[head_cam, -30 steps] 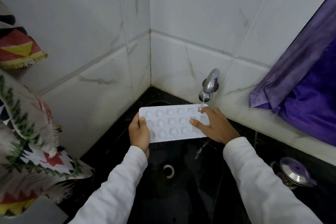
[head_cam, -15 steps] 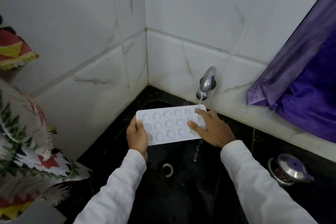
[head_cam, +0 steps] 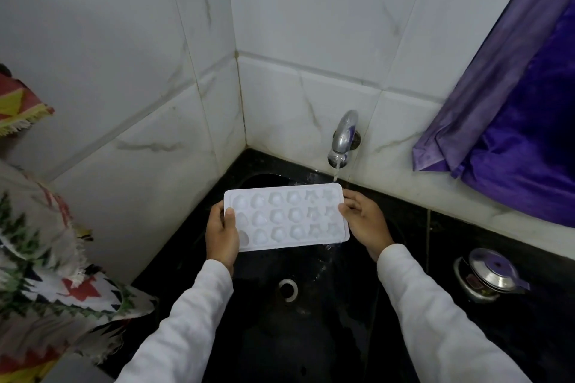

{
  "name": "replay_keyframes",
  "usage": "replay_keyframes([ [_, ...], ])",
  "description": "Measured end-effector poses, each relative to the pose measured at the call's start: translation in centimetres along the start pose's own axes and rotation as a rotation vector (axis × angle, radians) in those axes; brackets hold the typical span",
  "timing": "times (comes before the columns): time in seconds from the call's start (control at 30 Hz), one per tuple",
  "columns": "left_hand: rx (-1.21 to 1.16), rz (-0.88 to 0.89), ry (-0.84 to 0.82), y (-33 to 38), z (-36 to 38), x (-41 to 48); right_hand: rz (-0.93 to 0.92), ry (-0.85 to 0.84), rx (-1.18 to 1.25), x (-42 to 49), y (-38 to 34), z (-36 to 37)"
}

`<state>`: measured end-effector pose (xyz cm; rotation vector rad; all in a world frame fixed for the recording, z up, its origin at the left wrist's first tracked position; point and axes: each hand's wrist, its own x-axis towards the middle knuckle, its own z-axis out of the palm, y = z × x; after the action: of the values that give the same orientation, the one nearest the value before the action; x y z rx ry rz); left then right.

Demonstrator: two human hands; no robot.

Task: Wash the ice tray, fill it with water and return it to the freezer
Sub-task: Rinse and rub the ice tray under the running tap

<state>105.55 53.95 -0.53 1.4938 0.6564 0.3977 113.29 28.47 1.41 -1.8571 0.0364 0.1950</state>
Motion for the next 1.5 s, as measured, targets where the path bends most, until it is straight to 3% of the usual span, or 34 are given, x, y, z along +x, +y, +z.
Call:
replay_keyframes([
  [0.33, 0.305, 0.222, -0.028, -0.4, -2.0, -0.4, -0.118, 0.192, -0.124, -1.8, 1.4, 0.7],
  [0.53, 0.294, 0.387, -0.028, -0.2, -2.8, -1.5, -0.196, 0.239, -0.164, -4.0, 1.1, 0.0],
  [0.67, 0.268, 0.546, -0.003, 0.4, -3.2, -2.6, -0.321, 0.372, -0.138, -6.1, -0.5, -0.2],
  [0.87, 0.355, 0.45, -0.075, -2.2, -4.0, -3.7, -0.184, 0.306, -0.18, -8.3, 2.9, 0.5],
  [1.03, 0.31, 0.422, -0.067, -3.0, -4.3, -4.8, -0.147, 0.416, 0.011, -9.2, 3.1, 1.0],
  [1.1, 0.335, 0.409, -0.078, -3.0, -4.3, -4.8, -0.138, 0.364, -0.032, -9.2, 3.2, 1.3],
  [1.23, 0.31, 0.496, -0.059, -2.3, -4.2, -4.6, -0.227, 0.447, -0.058, -9.0, 2.6, 1.0],
  [1.37, 0.395, 0.409, -0.141, -3.0, -4.0, -3.5, -0.069, 0.305, -0.093, -7.9, 4.0, 0.7],
  [1.5, 0.46, 0.382, -0.239, -3.3, -3.4, -3.1, -0.037, 0.343, -0.158, -6.6, 4.0, -0.1],
])
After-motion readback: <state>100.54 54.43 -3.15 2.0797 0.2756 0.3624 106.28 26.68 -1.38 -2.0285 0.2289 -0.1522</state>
